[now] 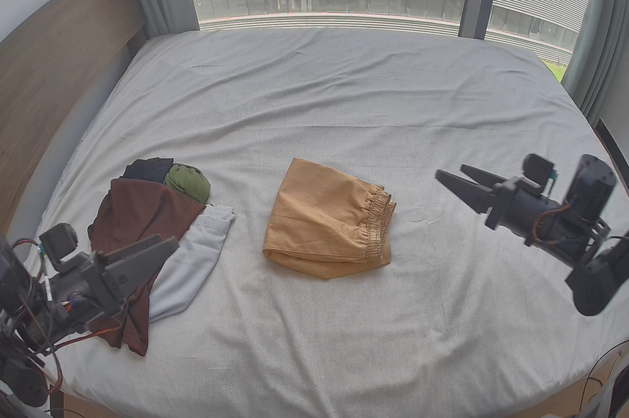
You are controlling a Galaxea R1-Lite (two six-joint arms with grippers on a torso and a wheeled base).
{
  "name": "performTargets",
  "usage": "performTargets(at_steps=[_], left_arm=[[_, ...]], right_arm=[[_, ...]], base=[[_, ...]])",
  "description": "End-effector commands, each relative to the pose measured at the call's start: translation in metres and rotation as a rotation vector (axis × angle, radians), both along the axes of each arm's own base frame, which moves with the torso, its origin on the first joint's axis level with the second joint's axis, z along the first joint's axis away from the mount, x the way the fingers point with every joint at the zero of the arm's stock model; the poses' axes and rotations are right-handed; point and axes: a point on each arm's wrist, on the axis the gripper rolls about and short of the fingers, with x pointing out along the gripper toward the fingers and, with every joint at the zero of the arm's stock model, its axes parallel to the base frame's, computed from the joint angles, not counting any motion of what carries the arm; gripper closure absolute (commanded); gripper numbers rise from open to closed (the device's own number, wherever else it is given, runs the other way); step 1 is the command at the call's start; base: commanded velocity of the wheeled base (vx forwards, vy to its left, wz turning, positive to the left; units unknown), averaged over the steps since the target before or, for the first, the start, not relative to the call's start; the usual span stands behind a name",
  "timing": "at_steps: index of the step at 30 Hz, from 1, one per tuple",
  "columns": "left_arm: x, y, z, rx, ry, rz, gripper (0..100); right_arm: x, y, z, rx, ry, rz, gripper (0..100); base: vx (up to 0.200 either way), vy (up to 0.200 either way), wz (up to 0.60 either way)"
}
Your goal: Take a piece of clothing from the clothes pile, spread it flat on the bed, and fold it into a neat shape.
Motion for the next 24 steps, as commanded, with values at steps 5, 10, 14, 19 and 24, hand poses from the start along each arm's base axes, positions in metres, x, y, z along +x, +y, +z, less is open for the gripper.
performTargets(at_steps=[5, 10, 14, 19, 24], left_arm=[[-0.105, 0.019, 0.037, -0.095, -0.237, -0.045, 0], [-0.128, 0.024, 0.034, -0.093, -0.234, -0.049, 0], [-0.145, 0.027, 0.031, -0.09, -0.216, -0.046, 0], [-0.162, 0.031, 0.024, -0.084, -0.195, -0.046, 0], [-0.183, 0.035, 0.019, -0.085, -0.203, -0.046, 0]], right_arm=[[-0.163, -0.074, 0.039, 0.038, -0.279, -0.213, 0], [-0.196, -0.078, 0.03, 0.04, -0.284, -0.236, 0], [-0.222, -0.08, 0.025, 0.039, -0.286, -0.235, 0], [-0.247, -0.081, 0.012, 0.028, -0.265, -0.244, 0], [-0.276, -0.082, -0.009, 0.002, -0.286, -0.286, 0]], base=[[0.0, 0.0, 0.0], [0.0, 0.0, 0.0], [0.0, 0.0, 0.0], [0.0, 0.0, 0.0], [0.0, 0.0, 0.0]])
